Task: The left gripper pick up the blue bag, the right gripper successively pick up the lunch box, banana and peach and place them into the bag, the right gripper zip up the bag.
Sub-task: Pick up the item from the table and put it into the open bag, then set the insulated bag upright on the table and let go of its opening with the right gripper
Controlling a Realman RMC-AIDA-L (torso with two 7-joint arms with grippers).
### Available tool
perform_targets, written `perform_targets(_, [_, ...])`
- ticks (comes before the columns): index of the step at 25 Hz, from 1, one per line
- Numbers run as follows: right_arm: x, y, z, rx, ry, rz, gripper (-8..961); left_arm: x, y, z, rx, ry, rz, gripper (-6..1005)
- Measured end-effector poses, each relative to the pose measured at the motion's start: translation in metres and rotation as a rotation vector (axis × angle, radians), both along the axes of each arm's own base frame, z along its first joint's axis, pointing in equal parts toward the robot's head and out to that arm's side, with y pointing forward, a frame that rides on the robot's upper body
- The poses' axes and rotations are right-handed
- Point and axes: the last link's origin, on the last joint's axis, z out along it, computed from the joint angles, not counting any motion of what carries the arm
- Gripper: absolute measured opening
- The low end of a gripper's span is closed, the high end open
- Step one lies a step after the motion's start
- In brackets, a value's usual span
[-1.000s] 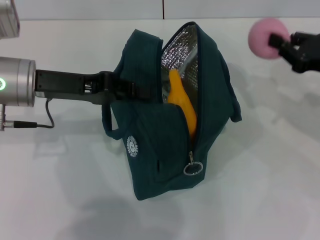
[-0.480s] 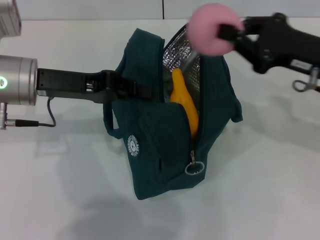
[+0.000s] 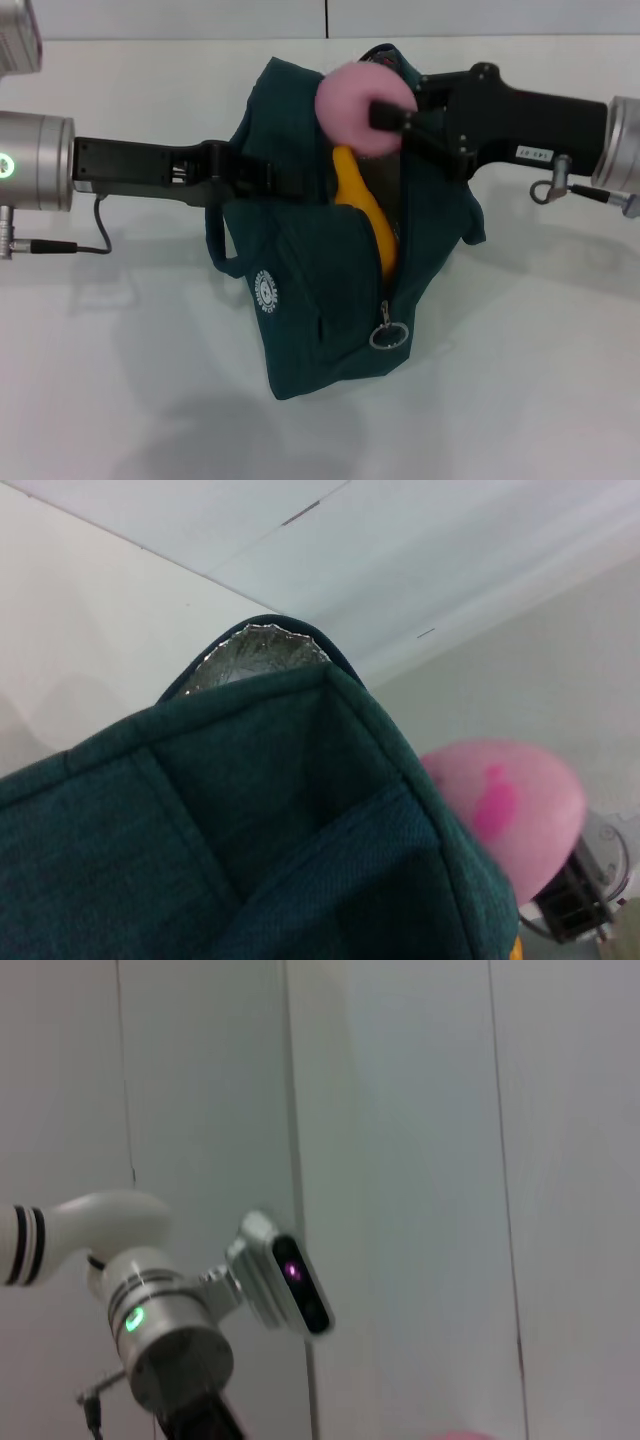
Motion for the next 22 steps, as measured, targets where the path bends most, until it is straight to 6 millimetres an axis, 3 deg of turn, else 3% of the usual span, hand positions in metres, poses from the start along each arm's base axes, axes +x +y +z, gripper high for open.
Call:
perform_targets(4, [0.0002, 0.0020, -0.0028, -0.001, -0.012, -0.014, 85, 0.0003, 0.0004, 0.0000, 0.001, 0.000, 0.000, 32])
perform_targets(10, [-0.0029, 0.0051, -0.0032, -0.013, -0.019, -0.016, 288, 0.0003, 0.0004, 0.0000, 0.001, 0.001, 0.000, 32])
perform_targets(15, [-0.0042, 0.0052, -0.0030, -0.015, -0.020, -0.014, 520, -0.0017, -0.0008, 0.0000, 0.003, 0.001, 0.002, 32])
perform_targets(18, [-0.0049, 0.0052, -0.0027, -0.019, -0.017, -0.016, 708, -0.0022, -0.0011, -0.0001, 0.005, 0.002, -0.002, 32])
perform_targets(22, [-0.0046, 0.0079, 0.0025, -0.019, 0.006, -0.044, 706, -0.0047, -0.0027, -0.0028, -0.003, -0.004, 0.002, 32])
